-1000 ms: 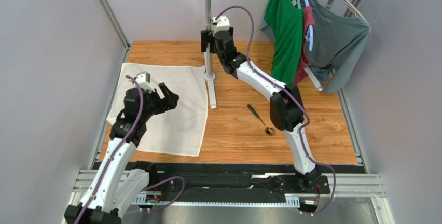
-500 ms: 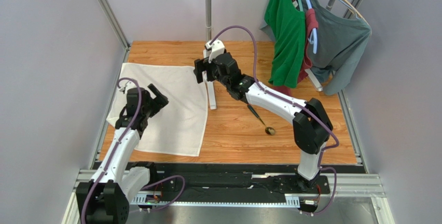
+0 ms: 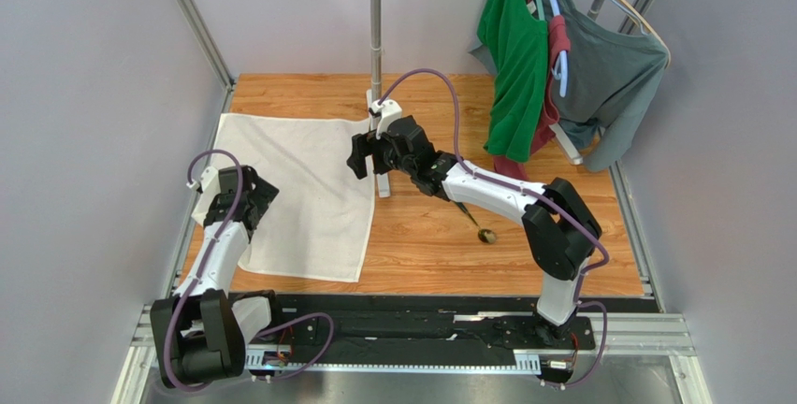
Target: Fold the napkin, place the utensils inside, and roll it up
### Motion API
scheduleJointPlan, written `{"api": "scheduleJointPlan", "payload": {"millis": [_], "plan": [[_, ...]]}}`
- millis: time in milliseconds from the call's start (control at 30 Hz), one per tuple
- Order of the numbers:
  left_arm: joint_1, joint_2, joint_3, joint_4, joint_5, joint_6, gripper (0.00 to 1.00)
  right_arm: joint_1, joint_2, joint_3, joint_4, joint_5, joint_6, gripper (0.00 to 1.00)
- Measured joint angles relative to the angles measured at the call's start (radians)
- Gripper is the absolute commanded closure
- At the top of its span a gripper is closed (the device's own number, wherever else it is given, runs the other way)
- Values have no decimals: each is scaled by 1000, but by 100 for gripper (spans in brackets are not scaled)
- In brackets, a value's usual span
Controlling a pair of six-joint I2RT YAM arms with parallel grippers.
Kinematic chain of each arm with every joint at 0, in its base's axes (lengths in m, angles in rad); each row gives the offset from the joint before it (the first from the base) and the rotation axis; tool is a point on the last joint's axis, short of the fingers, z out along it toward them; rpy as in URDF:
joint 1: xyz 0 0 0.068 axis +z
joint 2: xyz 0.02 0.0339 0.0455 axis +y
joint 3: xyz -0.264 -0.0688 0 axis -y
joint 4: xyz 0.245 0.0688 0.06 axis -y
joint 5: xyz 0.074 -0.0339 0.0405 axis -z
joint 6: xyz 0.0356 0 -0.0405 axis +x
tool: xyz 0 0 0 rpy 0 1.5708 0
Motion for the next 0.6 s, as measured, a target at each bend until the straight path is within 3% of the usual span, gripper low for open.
{"api": "scheduleJointPlan", "payload": {"millis": [367, 600], "plan": [[147, 31, -103, 13, 22, -142, 1, 10, 191, 74, -26, -102, 46, 12], [179, -150, -135, -76, -56, -230, 1, 19, 212, 97, -38, -114, 64, 12]]}}
